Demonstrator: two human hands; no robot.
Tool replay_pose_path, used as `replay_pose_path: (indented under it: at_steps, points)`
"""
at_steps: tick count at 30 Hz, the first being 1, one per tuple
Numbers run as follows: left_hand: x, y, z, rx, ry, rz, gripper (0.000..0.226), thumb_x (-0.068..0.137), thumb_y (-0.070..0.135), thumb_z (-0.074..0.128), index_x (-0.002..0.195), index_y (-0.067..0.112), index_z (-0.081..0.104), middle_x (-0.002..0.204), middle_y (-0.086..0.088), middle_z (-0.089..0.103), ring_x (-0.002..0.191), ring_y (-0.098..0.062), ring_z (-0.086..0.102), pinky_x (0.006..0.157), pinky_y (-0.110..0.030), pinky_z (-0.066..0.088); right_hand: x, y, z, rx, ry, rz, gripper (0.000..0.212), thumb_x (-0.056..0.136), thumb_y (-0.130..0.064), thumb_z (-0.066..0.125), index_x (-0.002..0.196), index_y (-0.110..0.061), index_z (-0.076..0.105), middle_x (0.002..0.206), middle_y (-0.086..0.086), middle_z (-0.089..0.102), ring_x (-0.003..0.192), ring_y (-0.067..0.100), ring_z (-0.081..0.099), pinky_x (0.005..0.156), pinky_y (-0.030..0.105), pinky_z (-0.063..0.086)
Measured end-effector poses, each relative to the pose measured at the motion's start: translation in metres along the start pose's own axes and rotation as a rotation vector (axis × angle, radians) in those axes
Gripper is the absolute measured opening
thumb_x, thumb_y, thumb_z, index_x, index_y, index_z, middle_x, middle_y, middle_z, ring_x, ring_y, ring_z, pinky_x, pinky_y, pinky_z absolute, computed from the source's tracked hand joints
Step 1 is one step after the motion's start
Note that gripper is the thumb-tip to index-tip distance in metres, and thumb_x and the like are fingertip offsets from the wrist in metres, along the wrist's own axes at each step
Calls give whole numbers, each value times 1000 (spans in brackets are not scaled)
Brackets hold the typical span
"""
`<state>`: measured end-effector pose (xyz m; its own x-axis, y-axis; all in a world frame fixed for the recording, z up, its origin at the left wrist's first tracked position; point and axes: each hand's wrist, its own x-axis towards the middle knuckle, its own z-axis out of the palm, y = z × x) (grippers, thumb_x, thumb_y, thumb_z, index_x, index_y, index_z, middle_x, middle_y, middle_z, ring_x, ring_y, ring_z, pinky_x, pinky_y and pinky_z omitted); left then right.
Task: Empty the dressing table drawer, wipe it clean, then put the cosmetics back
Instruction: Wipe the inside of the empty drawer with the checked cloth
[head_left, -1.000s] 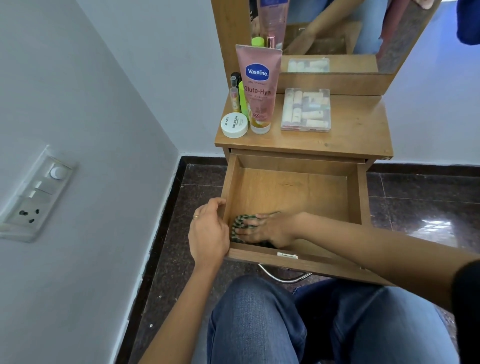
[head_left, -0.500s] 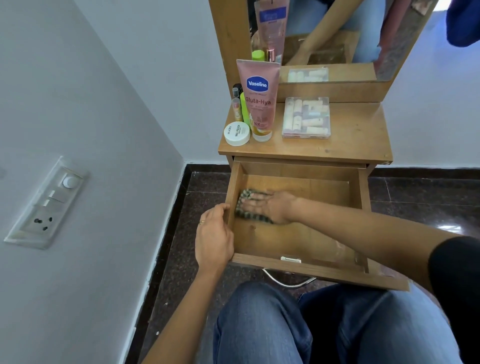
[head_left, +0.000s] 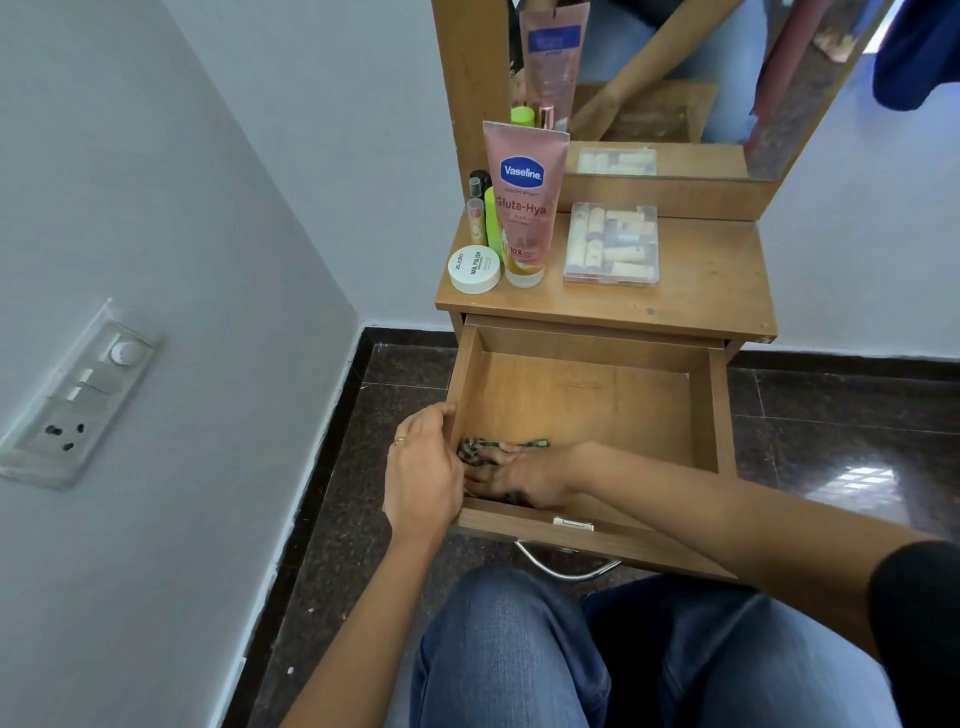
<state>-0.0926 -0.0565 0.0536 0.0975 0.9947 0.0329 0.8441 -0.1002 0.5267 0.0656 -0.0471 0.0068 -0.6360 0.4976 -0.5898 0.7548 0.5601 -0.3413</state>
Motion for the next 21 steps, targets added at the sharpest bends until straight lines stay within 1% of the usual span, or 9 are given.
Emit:
replay_pose_path:
  at_steps: [2, 4, 8, 11, 13, 15, 17, 21]
  points:
    - [-1, 2, -2, 3, -4, 12, 46, 86, -2, 45, 124, 20, 56, 123, -1, 59, 110, -19, 57, 88, -39, 51, -5, -2, -11, -10, -36, -13, 61, 93, 5, 37, 149, -17, 27, 160, 4, 10, 147, 23, -12, 119, 37, -4]
    - [-2, 3, -4, 9, -10, 16, 47, 86, -3, 45, 125, 20, 56, 124, -2, 59, 111, -20, 57, 88, -40, 51, -10, -4, -17, -44, -33, -31, 60, 95, 3, 37, 150, -18, 23, 159, 3, 13, 147, 23, -11, 119, 36, -3]
    - [-1, 1, -6, 23, -30, 32, 46, 87, -3, 44, 126, 19, 56, 124, -5, 59, 111, -22, 57, 87, -41, 52, -16, -4, -7, -123, 6, -41, 76, 90, 10, 36, 152, -22, 7, 160, -4, -1, 146, 22, -13, 121, 41, 0]
    - [-1, 1, -6, 8, -38, 27, 46, 87, -3, 43, 125, 20, 56, 125, -4, 58, 110, -21, 58, 85, -40, 53, -37, 9, 6, -93, 23, -55, 81, 88, 11, 36, 152, -25, 2, 159, -7, -6, 143, 16, -19, 117, 34, -9]
    - [-2, 0, -5, -5, -37, 31, 45, 87, -3, 44, 124, 20, 57, 124, -4, 59, 110, -21, 58, 85, -39, 53, -61, 23, 22, -89, -13, -47, 82, 89, 9, 37, 151, -28, -1, 158, -10, -8, 138, 11, -22, 117, 34, -10]
    - [-2, -2, -3, -14, -33, 40, 45, 88, -3, 45, 125, 21, 56, 125, -3, 59, 109, -19, 59, 86, -39, 54, -82, 38, 38, -92, -78, -19, 82, 89, 6, 37, 151, -30, -3, 157, -13, -10, 137, 10, -22, 120, 37, -7]
    - [-2, -3, -1, -15, -27, 39, 46, 89, -2, 46, 126, 23, 56, 126, -2, 58, 105, -18, 61, 85, -40, 55, -92, 45, 48, -69, -108, 10, 81, 90, 5, 35, 150, -33, -4, 156, -17, -12, 137, 9, -23, 120, 37, -6]
    - [-2, -2, 0, -16, -23, 53, 46, 89, -2, 45, 126, 22, 56, 127, -1, 58, 108, -18, 60, 87, -40, 54, -85, 41, 46, -42, -49, 25, 82, 89, 7, 35, 151, -35, 0, 156, -19, -9, 142, 10, -19, 121, 38, -4]
